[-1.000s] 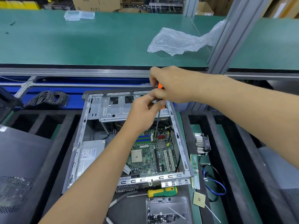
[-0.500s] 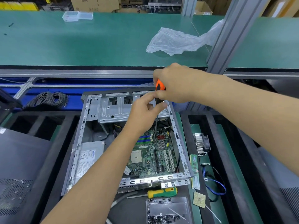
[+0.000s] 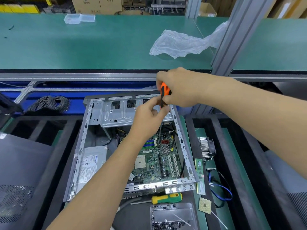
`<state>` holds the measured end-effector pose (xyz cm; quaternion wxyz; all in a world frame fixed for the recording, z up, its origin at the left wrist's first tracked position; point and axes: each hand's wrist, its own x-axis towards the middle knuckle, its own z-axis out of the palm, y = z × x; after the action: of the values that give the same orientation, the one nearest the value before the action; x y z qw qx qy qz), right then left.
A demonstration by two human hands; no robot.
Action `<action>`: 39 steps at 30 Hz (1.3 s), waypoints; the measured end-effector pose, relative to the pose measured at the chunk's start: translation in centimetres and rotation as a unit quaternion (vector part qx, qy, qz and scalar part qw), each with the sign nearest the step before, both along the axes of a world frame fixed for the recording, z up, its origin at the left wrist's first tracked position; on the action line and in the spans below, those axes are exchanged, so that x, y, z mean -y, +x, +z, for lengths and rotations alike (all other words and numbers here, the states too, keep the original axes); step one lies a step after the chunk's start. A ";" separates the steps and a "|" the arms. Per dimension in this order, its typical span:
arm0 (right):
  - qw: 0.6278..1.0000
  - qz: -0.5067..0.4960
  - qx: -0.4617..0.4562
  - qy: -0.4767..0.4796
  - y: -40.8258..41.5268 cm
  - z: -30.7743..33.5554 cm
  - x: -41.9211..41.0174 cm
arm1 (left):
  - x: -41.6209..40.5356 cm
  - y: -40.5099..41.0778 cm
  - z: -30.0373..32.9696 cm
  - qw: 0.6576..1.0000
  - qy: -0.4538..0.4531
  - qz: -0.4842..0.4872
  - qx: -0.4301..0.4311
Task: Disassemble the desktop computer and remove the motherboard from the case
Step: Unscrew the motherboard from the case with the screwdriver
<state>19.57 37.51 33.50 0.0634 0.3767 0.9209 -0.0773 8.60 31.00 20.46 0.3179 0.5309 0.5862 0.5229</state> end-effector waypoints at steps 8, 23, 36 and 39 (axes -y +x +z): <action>0.996 -0.043 -0.028 0.078 0.0 -0.5 -0.1 | -0.3 0.0 0.1 0.999 0.006 0.047 -0.025; 0.999 0.010 -0.007 0.048 0.2 -0.5 -0.1 | -0.3 0.2 0.0 0.999 0.000 0.039 -0.026; 0.998 -0.003 -0.010 0.064 0.3 -0.4 -0.1 | -0.2 0.2 0.0 0.999 0.009 0.038 -0.017; 0.999 0.012 -0.024 0.026 0.6 -0.1 -0.2 | 0.0 0.2 0.2 0.999 0.016 0.021 -0.026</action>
<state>20.13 37.72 33.39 0.0321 0.3652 0.9283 -0.0615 8.80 31.01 20.70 0.2825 0.5370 0.5970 0.5248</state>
